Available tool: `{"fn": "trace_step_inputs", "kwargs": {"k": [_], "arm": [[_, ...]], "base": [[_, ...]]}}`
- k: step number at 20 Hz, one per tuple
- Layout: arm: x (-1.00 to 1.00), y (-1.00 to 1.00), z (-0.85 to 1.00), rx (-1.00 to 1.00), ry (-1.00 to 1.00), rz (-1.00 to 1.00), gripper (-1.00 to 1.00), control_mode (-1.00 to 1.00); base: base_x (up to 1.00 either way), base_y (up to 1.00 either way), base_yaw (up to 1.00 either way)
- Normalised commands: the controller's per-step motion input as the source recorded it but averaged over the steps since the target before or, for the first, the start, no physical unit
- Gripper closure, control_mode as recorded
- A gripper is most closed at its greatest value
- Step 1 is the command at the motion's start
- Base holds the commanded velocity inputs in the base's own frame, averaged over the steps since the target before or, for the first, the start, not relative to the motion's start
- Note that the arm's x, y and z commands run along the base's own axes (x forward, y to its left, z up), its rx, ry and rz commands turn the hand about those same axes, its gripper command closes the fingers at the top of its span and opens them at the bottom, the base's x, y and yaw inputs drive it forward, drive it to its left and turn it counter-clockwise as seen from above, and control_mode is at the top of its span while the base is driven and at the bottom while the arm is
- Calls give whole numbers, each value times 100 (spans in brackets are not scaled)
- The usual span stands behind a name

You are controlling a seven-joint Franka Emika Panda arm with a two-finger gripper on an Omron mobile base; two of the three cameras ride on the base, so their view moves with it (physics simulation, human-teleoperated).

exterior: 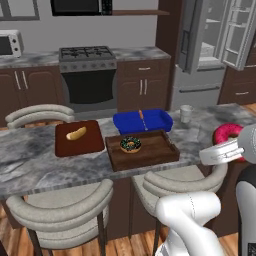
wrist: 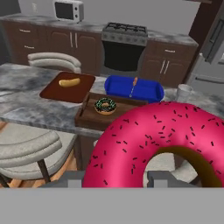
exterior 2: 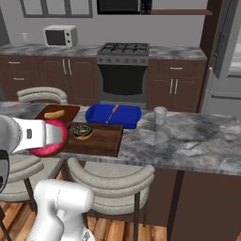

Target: Take the donuts from the fridge and place them on the empty tray on the dining counter.

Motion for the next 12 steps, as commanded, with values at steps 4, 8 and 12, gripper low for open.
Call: {"fn": "trace_step_inputs", "kwargs": {"k": [4, 8, 12], "arm": [[0, 0, 0, 0, 0, 0, 100, 100], [0, 0, 0, 0, 0, 0, 100, 100], [91, -2, -20, 7, 17, 2, 100, -100]], "base": [[92, -6, 1], [35, 0, 0], [0, 0, 0]]}}
